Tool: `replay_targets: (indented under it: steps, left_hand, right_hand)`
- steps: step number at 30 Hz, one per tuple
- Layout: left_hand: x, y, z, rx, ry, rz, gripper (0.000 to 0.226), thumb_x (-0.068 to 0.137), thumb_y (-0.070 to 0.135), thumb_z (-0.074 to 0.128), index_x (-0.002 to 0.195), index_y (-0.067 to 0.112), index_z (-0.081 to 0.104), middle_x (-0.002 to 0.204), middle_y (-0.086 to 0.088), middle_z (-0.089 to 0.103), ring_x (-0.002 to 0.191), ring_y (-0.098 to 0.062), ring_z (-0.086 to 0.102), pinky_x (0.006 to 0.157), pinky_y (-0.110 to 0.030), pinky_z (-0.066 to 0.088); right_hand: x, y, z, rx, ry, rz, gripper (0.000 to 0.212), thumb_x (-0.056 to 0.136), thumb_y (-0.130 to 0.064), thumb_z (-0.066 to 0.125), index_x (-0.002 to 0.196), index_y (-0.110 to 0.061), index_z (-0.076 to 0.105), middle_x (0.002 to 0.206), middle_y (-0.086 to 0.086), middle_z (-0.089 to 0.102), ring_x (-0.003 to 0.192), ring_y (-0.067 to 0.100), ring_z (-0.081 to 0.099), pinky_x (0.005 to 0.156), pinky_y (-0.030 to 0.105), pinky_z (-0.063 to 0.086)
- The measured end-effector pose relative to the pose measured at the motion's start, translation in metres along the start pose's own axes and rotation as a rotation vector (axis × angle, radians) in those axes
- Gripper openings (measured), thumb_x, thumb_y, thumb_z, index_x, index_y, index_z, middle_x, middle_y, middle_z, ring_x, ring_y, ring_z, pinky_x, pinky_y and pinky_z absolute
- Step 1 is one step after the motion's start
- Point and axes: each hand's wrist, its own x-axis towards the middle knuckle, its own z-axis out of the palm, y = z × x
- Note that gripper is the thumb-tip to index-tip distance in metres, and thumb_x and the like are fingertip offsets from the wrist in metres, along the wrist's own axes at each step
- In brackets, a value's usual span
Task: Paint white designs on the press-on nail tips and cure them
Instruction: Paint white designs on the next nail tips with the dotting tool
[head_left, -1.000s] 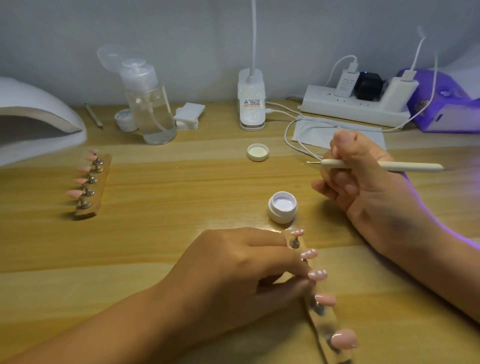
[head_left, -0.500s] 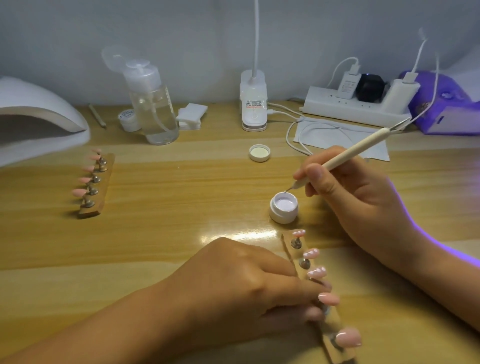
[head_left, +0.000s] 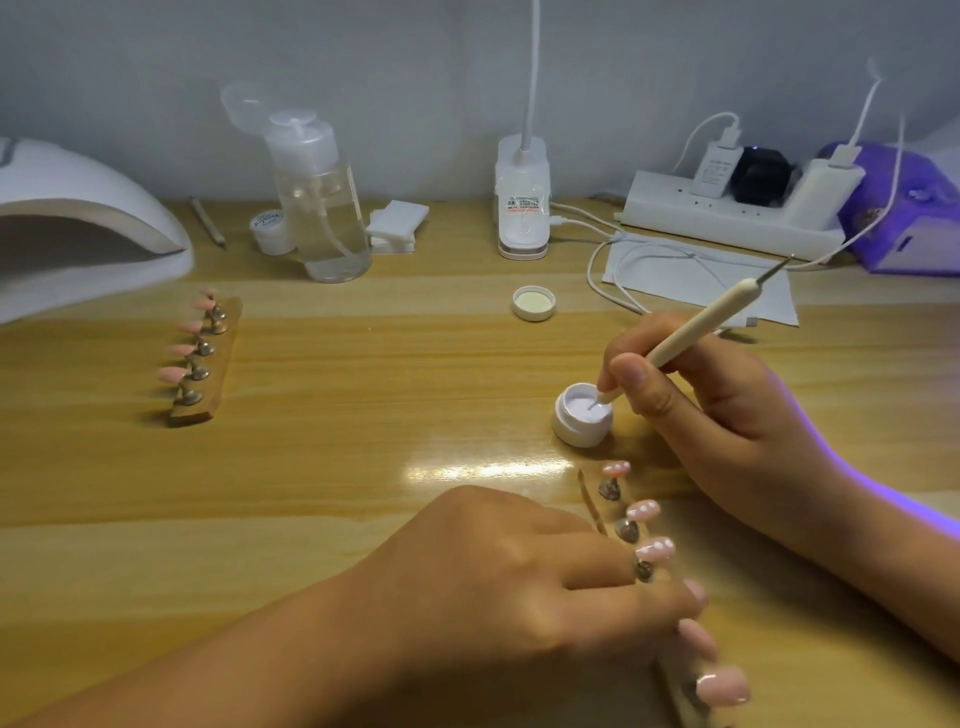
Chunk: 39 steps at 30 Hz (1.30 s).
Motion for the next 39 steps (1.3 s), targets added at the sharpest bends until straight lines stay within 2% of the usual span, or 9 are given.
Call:
replay_targets:
  steps: [4, 9, 13, 15, 22, 26, 30, 35, 39]
  left_hand:
    - [0.005, -0.003, -0.007, -0.313, 0.136, -0.107, 0.019, 0.094, 0.018, 0.061, 0.106, 0.017, 0.075, 0.07, 0.012, 0.041, 0.065, -0.001, 0.029, 0.065, -0.01, 0.03]
    - [0.009, -0.015, -0.011, -0.988, 0.436, -0.563, 0.01, 0.082, 0.01, 0.071, 0.089, 0.016, 0.075, 0.084, 0.005, 0.074, 0.065, -0.002, 0.062, 0.059, -0.015, 0.048]
    - [0.012, -0.033, -0.008, -1.226, 0.577, -0.946, 0.011, 0.063, 0.023, 0.077, 0.073, 0.028, 0.074, 0.072, 0.011, 0.063, 0.052, 0.0, 0.045, 0.051, -0.016, 0.032]
    - [0.012, -0.038, -0.007, -1.287, 0.609, -1.029, 0.011, 0.064, 0.02, 0.077, 0.069, 0.029, 0.073, 0.064, 0.009, 0.054, 0.051, -0.003, 0.042, 0.051, -0.016, 0.034]
    - [0.011, -0.038, -0.006, -1.265, 0.494, -0.955, 0.01, 0.063, 0.031, 0.074, 0.073, 0.029, 0.073, 0.069, 0.012, 0.063, 0.056, -0.002, 0.05, 0.057, -0.012, 0.043]
    - [0.01, -0.034, -0.005, -1.202, 0.378, -0.862, 0.016, 0.074, 0.018, 0.076, 0.085, 0.029, 0.077, 0.084, 0.008, 0.074, 0.069, -0.001, 0.062, 0.063, -0.012, 0.048]
    - [0.011, -0.033, -0.005, -1.22, 0.377, -0.832, 0.012, 0.077, 0.016, 0.073, 0.087, 0.021, 0.078, 0.084, 0.008, 0.075, 0.072, 0.001, 0.065, 0.065, -0.01, 0.048]
    - [0.012, -0.031, -0.004, -1.237, 0.35, -0.844, 0.013, 0.072, 0.017, 0.071, 0.084, 0.014, 0.076, 0.093, 0.005, 0.077, 0.081, 0.001, 0.069, 0.069, -0.009, 0.05]
    - [0.012, -0.031, -0.003, -1.23, 0.326, -0.837, 0.012, 0.074, 0.017, 0.07, 0.084, 0.014, 0.076, 0.089, 0.006, 0.076, 0.079, 0.001, 0.068, 0.07, -0.009, 0.049]
  right_hand:
    - [0.0, 0.0, 0.0, -0.008, 0.008, 0.008, 0.019, 0.096, -0.031, 0.045, 0.089, -0.017, 0.057, 0.081, -0.005, 0.057, 0.075, 0.018, 0.051, 0.069, 0.023, 0.041]
    - [0.001, 0.0, 0.001, -0.029, -0.005, 0.028, 0.022, 0.095, -0.032, 0.045, 0.09, -0.016, 0.058, 0.083, 0.001, 0.059, 0.079, 0.023, 0.055, 0.071, 0.036, 0.045]
    - [0.001, 0.0, 0.0, -0.024, -0.009, 0.055, 0.024, 0.095, -0.034, 0.044, 0.091, -0.015, 0.059, 0.084, 0.0, 0.06, 0.081, 0.021, 0.056, 0.072, 0.033, 0.045]
    - [0.001, -0.001, 0.0, -0.026, -0.011, 0.06, 0.024, 0.095, -0.034, 0.044, 0.091, -0.016, 0.059, 0.084, -0.001, 0.06, 0.081, 0.021, 0.056, 0.072, 0.033, 0.045]
    - [0.001, -0.001, 0.0, -0.027, -0.016, 0.069, 0.026, 0.095, -0.035, 0.044, 0.091, -0.014, 0.06, 0.084, -0.002, 0.06, 0.081, 0.02, 0.056, 0.072, 0.029, 0.045]
    - [0.0, -0.002, 0.0, 0.024, 0.017, 0.1, 0.021, 0.096, -0.034, 0.051, 0.089, -0.016, 0.06, 0.079, -0.011, 0.057, 0.074, 0.01, 0.052, 0.068, 0.015, 0.04]
    - [0.003, -0.003, -0.002, 0.21, 0.125, 0.159, 0.02, 0.094, -0.03, 0.05, 0.09, -0.013, 0.061, 0.081, -0.009, 0.06, 0.073, 0.005, 0.053, 0.071, 0.013, 0.042]
    - [0.004, -0.006, -0.005, 0.542, 0.325, 0.236, 0.012, 0.078, -0.026, 0.071, 0.086, -0.02, 0.064, 0.075, -0.008, 0.063, 0.078, 0.007, 0.059, 0.078, 0.02, 0.05]
    - [0.004, -0.004, -0.006, 0.75, 0.314, 0.293, 0.017, 0.079, -0.014, 0.07, 0.075, -0.023, 0.056, 0.067, -0.006, 0.054, 0.067, 0.008, 0.056, 0.081, 0.027, 0.053]
